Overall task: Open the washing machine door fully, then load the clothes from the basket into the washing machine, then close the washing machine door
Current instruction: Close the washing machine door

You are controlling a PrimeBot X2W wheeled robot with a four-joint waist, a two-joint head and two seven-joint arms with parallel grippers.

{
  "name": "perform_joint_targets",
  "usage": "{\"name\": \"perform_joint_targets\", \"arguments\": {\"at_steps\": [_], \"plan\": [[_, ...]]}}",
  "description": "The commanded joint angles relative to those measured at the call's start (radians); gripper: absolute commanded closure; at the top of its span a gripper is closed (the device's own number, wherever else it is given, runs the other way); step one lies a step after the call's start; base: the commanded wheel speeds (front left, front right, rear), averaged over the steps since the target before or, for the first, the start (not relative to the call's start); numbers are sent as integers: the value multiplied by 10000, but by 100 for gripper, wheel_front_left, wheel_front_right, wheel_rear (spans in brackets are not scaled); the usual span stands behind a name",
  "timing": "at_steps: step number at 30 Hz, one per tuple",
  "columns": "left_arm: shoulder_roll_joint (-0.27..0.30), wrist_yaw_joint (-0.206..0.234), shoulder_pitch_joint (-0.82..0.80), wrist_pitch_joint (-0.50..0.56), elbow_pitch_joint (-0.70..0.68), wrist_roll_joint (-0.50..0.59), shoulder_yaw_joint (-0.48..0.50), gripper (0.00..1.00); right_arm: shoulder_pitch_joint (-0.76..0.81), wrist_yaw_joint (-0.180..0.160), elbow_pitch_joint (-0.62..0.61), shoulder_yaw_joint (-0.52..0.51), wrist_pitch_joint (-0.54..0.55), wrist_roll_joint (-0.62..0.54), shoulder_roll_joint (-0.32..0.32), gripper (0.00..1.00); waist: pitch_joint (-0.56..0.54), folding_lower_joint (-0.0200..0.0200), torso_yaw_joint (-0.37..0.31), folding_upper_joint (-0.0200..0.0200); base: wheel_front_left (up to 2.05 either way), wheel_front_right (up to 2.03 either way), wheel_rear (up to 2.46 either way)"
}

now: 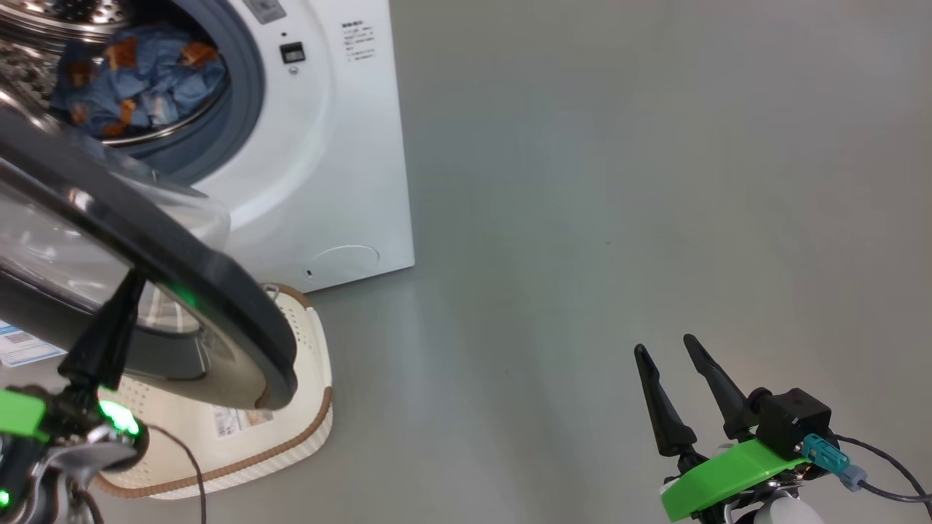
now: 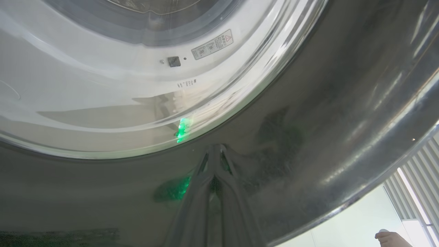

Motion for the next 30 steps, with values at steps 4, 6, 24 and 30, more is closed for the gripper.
{"name": "perform_joint_targets", "arguments": {"at_steps": [4,6,24,30], "plan": [[149,-170,-916,-343,233,243,214,100,-87,16,-299,267,-47,112,24,0,142,0,-212,-1,0,0,0],[128,-178,-1057,-398,382,283,181,100,-82,16,-314,259,-47,118,24,0,144,0,-217,-1,0,0,0],[-143,-192,-107,-1171,-27,561,420,100,-28,16,-184,122,-47,192,24,0,-325,0,803,-1,0,0,0],[-281,-193,529,-1673,-431,560,387,100,19,16,-85,82,-47,195,24,0,-549,0,1201,-1,0,0,0]]}}
